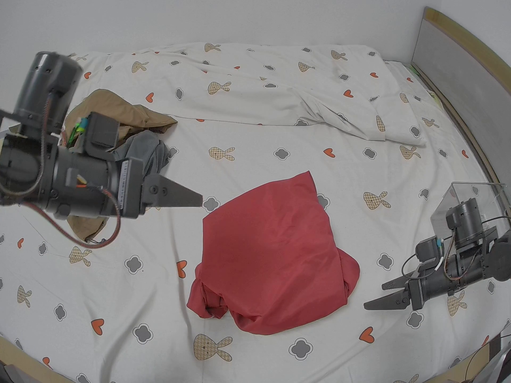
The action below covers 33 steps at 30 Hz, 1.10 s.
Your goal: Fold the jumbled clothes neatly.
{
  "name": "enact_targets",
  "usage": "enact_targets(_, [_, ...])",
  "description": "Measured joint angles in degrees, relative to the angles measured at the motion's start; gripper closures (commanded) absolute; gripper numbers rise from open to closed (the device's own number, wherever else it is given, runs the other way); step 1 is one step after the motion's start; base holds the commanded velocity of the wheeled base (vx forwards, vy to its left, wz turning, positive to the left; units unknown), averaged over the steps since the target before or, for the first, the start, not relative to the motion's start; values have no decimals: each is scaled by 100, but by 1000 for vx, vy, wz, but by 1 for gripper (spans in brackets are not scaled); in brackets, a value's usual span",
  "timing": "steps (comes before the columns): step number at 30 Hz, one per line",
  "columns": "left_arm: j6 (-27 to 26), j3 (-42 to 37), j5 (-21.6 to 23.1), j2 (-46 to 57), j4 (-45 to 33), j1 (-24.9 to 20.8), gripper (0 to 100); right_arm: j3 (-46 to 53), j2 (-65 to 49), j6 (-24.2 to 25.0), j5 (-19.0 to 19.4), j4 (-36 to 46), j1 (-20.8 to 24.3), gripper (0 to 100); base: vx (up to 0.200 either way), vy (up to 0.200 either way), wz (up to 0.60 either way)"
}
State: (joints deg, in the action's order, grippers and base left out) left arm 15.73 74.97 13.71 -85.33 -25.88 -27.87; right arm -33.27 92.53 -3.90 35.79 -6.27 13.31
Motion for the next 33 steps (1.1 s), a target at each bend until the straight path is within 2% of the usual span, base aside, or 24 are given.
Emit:
enact_targets(3, [-10,-511,-39,457,399,26,0,72,566,-655,266,-341,-246,0,0,0,0])
enact_targets(6, [-16,-948,-55,975,681,105,0,157,1097,-901,466,-741,-450,0,0,0,0])
enact_targets(10, [-24,-1323,-59,1568,867,349,0,232,1659,-898,597,-1280,-555,0,0,0,0])
enact_targets(15, [-24,-1552,-1,2096,928,577,0,133,2181,-836,613,-1686,-428,0,0,0,0])
enact_targets(22, [-21,-1792,293,2655,1181,660,0,-199,2586,-802,211,-1724,-271,0,0,0,0])
enact_targets(33, [-21,-1858,319,2950,1209,681,0,-940,2944,-758,191,-1730,7,0,0,0,0])
